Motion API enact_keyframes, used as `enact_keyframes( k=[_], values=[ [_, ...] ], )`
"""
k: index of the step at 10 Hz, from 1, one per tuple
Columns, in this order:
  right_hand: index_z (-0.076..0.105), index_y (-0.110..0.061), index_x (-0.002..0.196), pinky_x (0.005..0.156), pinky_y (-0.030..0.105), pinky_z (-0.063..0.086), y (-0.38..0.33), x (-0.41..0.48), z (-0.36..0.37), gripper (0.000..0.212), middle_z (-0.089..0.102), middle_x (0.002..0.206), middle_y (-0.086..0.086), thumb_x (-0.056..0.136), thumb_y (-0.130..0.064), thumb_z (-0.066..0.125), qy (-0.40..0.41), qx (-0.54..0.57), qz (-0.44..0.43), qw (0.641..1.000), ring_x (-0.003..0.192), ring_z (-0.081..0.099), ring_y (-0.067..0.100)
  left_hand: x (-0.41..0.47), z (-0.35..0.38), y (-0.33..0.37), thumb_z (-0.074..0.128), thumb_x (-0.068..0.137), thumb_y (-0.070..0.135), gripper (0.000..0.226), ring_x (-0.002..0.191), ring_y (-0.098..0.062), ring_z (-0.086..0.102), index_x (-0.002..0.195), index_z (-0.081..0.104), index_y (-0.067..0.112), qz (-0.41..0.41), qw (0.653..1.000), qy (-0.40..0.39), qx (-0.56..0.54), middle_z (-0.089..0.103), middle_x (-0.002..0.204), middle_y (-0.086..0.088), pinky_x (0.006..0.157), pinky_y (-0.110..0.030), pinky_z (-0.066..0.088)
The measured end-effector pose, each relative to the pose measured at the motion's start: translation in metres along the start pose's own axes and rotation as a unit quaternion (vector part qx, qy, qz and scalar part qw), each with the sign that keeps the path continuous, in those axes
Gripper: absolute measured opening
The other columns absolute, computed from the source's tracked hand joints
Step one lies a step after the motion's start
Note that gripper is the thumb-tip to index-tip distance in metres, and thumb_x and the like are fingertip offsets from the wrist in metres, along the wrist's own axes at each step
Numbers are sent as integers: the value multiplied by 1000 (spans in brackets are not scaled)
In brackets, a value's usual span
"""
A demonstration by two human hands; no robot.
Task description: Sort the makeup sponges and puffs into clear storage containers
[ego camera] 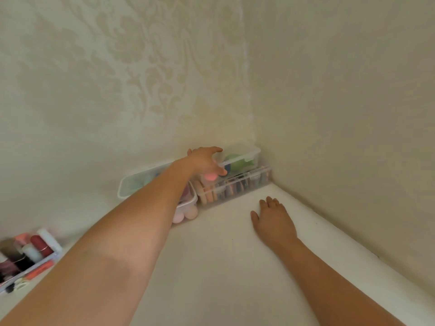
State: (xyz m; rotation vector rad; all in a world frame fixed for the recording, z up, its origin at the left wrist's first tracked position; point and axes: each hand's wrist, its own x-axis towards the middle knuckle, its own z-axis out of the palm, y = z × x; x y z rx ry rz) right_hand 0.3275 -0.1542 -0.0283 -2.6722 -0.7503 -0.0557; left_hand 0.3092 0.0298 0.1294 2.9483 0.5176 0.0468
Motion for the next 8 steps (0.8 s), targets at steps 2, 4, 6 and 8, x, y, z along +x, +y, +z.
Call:
enact_keyframes(
  k=[2,4,6,8],
  values=[
    [23,-3,148,120,34,10,-5,13,5,57,19,156,16,101,-36,24,-3,-4,-4,1000,145,15,28,13,7,-14,73,75,43,79,130,-30,37,143,35,32,-7,999,6,-34,33,145,-11,106,-37,37],
    [20,-4,149,120,34,9,-4,15,5,58,16,157,16,101,-37,24,-12,0,-1,1000,146,13,27,4,13,-12,62,80,54,69,134,-28,34,142,36,36,-53,998,39,26,37,144,-7,114,-53,5],
    [21,-4,149,120,34,9,-5,12,1,58,17,157,16,101,-36,25,-14,3,-3,1000,146,14,27,-4,15,2,43,89,57,56,121,-27,50,126,57,17,-77,987,69,120,60,120,-6,112,-55,-11],
    [27,-4,147,119,34,12,-5,10,0,55,22,155,16,101,-35,27,-2,5,-3,1000,144,18,28,-23,16,1,51,89,48,62,132,-28,36,140,38,15,-46,994,93,43,43,139,-14,115,-48,5]
  ],
)
